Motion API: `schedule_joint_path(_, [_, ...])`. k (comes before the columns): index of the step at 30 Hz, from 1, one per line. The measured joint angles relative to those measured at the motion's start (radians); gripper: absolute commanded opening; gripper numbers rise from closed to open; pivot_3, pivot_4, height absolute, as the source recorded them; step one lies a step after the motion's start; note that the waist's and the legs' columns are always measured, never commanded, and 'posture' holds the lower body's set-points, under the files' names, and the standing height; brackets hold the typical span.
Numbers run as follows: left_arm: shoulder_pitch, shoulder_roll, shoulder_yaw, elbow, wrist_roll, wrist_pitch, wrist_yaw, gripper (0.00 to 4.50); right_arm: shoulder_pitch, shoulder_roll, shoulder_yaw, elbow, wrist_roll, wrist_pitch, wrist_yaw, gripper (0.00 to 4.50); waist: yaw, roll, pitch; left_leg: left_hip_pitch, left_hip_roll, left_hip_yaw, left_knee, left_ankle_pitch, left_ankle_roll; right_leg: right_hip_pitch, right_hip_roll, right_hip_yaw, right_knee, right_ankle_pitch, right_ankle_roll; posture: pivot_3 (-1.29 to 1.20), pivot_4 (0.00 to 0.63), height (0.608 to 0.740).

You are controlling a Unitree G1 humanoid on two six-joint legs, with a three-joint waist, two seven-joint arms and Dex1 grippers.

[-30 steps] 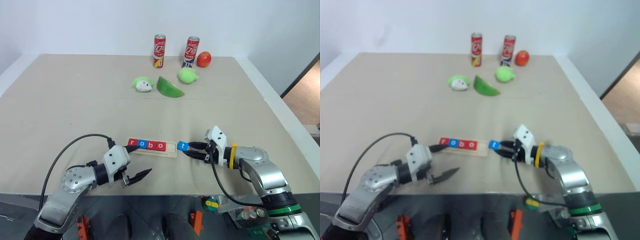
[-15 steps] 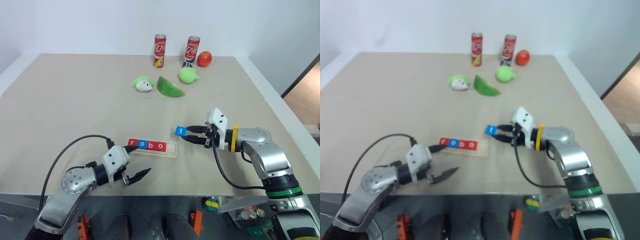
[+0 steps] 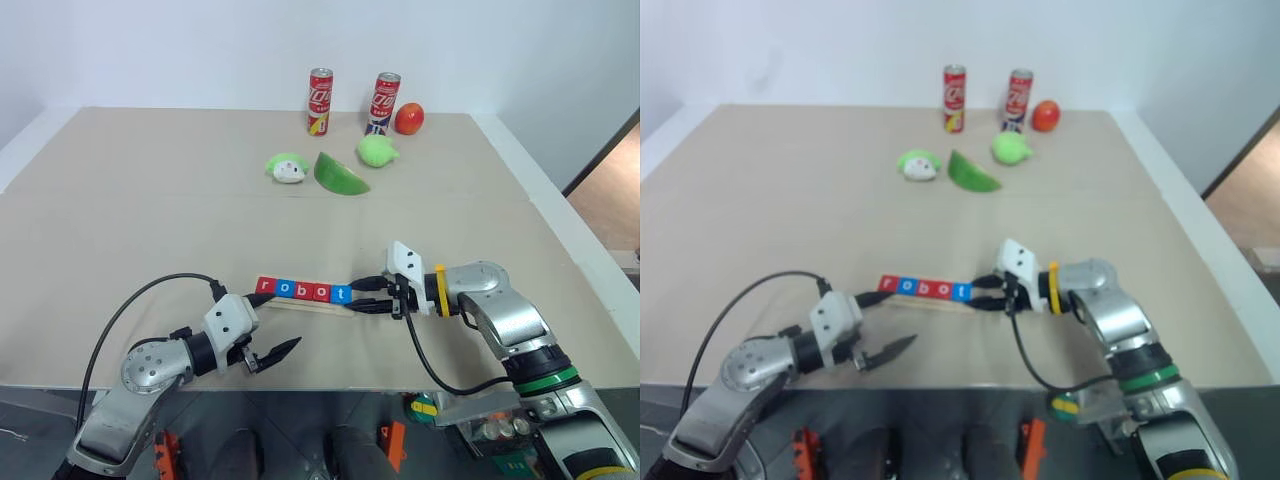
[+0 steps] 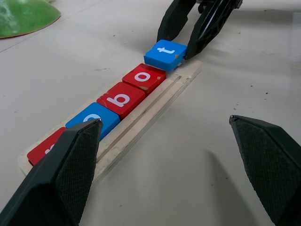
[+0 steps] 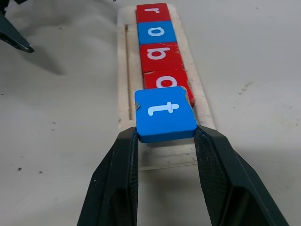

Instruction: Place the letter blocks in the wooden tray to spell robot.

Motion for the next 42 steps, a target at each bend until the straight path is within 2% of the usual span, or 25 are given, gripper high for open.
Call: schedule_joint_path(42, [0.003,-0.002,-0.003,0.000,0.003,0.000,0.001,4.50,-0.009,-0.001,-0.002,0.028,-0.016,0.014,0.008,1.16,0.000,0.000,0.000,0.000,0.000,0.000,0.000,0.000,0.000,0.000,0.000,0.000,0.000,0.000,0.000,0.00,0.150,0.740])
